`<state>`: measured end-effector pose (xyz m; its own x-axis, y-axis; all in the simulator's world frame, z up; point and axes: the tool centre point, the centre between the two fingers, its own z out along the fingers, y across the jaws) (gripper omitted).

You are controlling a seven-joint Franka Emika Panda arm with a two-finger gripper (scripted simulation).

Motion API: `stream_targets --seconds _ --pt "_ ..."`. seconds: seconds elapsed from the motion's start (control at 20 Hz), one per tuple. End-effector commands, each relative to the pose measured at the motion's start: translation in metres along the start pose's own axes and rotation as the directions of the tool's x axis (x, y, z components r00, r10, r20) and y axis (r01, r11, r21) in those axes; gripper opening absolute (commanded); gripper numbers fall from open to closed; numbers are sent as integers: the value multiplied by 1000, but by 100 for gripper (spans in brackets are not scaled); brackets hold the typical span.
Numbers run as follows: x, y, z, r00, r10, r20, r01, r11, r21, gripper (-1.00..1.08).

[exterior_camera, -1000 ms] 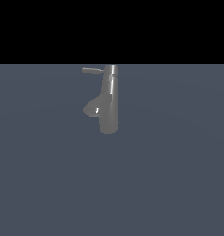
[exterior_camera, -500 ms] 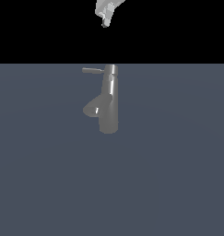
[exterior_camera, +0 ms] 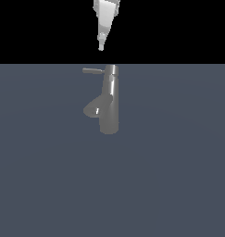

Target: Turn on the faucet by rotating a designated handle.

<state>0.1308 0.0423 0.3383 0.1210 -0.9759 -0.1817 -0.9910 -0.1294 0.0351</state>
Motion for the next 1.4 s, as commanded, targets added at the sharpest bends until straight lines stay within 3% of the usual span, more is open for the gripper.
stream_targets --seconds 0.0,0.6,1.35 --pt "-3 -15 18 998 62 -14 -62 998 0 -100" --pt "-22 -60 90 964 257 -76 -256 967 14 -100" --pt "-29 -65 107 951 294 -91 -293 956 19 -100"
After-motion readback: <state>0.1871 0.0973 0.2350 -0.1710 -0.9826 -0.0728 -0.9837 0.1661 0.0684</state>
